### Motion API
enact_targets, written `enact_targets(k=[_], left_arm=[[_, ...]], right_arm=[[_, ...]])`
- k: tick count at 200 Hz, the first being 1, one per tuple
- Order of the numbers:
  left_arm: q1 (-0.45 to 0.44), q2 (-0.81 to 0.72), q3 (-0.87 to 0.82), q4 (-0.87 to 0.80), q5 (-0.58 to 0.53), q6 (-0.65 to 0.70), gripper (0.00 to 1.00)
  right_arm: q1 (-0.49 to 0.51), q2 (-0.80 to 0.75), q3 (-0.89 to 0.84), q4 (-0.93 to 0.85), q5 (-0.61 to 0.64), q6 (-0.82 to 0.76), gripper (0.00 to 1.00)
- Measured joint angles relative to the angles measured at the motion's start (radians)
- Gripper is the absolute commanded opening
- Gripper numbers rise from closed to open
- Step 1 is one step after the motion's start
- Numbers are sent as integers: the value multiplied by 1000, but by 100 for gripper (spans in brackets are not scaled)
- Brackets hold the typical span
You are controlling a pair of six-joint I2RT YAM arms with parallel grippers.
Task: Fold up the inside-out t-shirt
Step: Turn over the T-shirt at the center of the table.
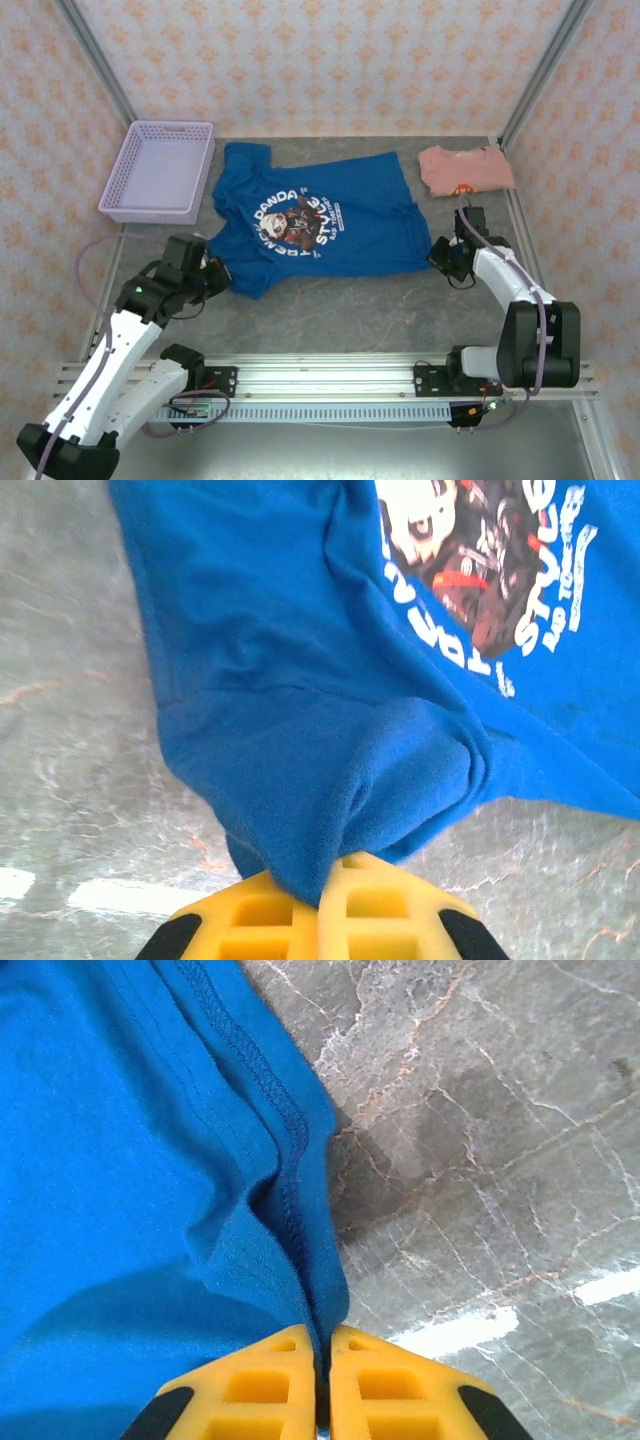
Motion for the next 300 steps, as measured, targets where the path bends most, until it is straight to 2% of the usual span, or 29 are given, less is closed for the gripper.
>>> enact_targets(k=[37, 66, 110, 165, 263, 300], left_arm=[[141, 19, 93, -76, 37, 80, 0], [188, 39, 100, -113, 68, 119, 0], [195, 54, 83, -122, 111, 148, 0], [195, 72, 70, -121, 141, 159, 0], [195, 90, 53, -116, 158, 185, 0], [195, 92, 53, -114, 158, 185, 0]], right_arm=[[0, -16, -83, -2, 16, 53, 19], [0, -58, -129, -35, 48, 80, 29], [9, -161, -123, -55, 68, 93, 37], [129, -152, -127, -106, 63, 112, 42], [134, -50, -171, -34, 8, 149, 44], [150, -30, -157, -46, 30, 130, 39]])
